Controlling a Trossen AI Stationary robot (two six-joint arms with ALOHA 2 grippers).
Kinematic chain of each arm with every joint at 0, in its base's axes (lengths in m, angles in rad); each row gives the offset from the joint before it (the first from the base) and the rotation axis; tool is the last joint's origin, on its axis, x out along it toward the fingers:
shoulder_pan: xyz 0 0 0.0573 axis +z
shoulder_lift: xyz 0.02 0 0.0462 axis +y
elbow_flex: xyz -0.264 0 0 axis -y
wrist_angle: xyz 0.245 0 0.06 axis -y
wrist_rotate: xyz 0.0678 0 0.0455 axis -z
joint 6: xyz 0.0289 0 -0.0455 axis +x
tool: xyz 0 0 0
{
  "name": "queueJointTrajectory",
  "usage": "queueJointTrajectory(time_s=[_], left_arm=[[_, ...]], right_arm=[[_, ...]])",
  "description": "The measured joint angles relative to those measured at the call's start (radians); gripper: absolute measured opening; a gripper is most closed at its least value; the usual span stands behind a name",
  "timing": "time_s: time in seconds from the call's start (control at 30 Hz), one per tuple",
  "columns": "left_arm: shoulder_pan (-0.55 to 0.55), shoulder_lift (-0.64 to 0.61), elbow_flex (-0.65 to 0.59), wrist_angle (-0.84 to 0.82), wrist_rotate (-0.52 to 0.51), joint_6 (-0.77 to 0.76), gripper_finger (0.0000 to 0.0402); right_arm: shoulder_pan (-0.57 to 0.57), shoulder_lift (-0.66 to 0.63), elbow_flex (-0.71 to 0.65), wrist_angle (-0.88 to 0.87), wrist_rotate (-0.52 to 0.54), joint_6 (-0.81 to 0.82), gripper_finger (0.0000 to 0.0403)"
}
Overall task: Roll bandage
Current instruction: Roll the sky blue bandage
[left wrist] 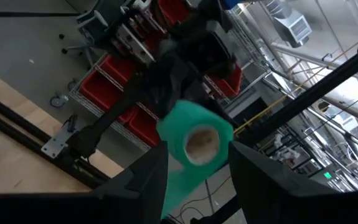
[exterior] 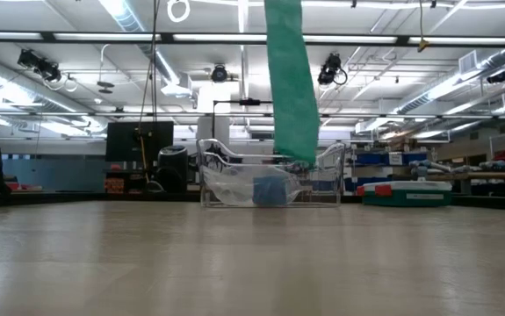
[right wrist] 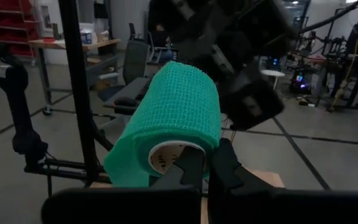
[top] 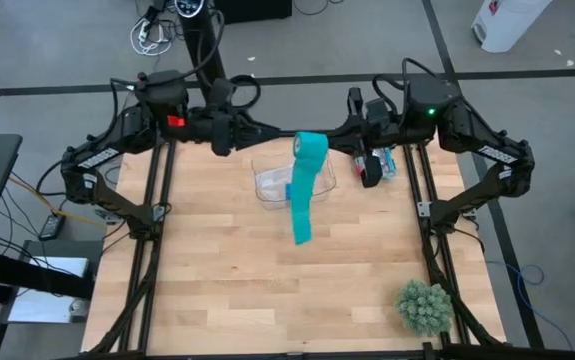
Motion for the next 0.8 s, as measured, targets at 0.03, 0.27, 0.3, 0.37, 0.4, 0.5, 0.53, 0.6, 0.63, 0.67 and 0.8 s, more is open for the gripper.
queueJointTrajectory(time_s=[0.03,0.27,0.3,0.37,0.4,0.5,0.53,0.6,0.63,0.67,0.8], left_arm=[[-0.008,0.002,0.000,-0.001,-0.009,0.000,0.0174],[-0.052,0.030,0.001,-0.005,-0.047,-0.018,0.0174],[-0.056,0.036,0.001,-0.006,-0.048,-0.020,0.0174],[-0.063,0.049,0.001,-0.012,-0.048,-0.020,0.0174],[-0.064,0.056,0.001,-0.026,-0.048,-0.020,0.0174],[-0.065,0.078,0.001,-0.032,-0.034,-0.019,0.0174],[-0.065,0.082,0.001,-0.031,-0.027,-0.017,0.0174],[-0.065,0.088,0.001,-0.041,-0.017,-0.005,0.0174],[-0.065,0.091,0.001,-0.048,-0.014,0.006,0.0174],[-0.065,0.092,0.001,-0.068,-0.014,0.011,0.0174],[-0.065,0.102,0.001,-0.121,-0.014,0.032,0.0174]], right_arm=[[-0.006,-0.003,0.000,0.000,0.000,0.000,0.0000],[-0.040,-0.004,0.000,0.004,0.001,0.013,0.0000],[-0.042,-0.004,0.000,0.008,0.000,0.013,0.0000],[-0.042,-0.004,0.000,0.017,-0.001,0.023,0.0000],[-0.043,-0.004,0.000,0.020,-0.002,0.024,0.0000],[-0.046,-0.004,0.000,0.026,-0.002,0.028,0.0000],[-0.046,-0.004,0.000,0.027,-0.002,0.030,0.0000],[-0.046,-0.004,0.000,0.027,-0.002,0.035,0.0000],[-0.046,-0.004,0.000,0.029,-0.001,0.035,0.0000],[-0.047,-0.004,0.000,0.029,-0.002,0.035,0.0000],[-0.057,-0.004,0.000,0.031,-0.002,0.036,0.0000]])
